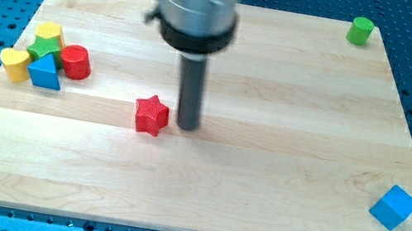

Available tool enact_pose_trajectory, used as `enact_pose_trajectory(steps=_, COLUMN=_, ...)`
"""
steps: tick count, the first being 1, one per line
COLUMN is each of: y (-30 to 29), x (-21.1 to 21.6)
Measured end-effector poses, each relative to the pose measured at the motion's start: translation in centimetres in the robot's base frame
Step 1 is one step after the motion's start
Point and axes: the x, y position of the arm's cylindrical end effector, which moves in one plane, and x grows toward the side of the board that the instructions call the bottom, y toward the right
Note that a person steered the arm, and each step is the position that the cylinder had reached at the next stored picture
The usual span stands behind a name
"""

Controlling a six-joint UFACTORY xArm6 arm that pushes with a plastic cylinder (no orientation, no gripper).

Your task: Move the red star into the blue triangle

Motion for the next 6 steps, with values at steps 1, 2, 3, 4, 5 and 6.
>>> enact_pose_trajectory(steps=1, y=-6.9, x=0.8)
enact_pose_trajectory(steps=2, y=-13.3, x=-1.8)
enact_pose_trajectory(steps=3, y=-16.2, x=-1.6)
enact_pose_trajectory(steps=4, y=-18.3, x=-2.0)
enact_pose_trajectory(steps=5, y=-16.5, x=-2.5)
enact_pose_trajectory(steps=6, y=-3.3, x=-3.6)
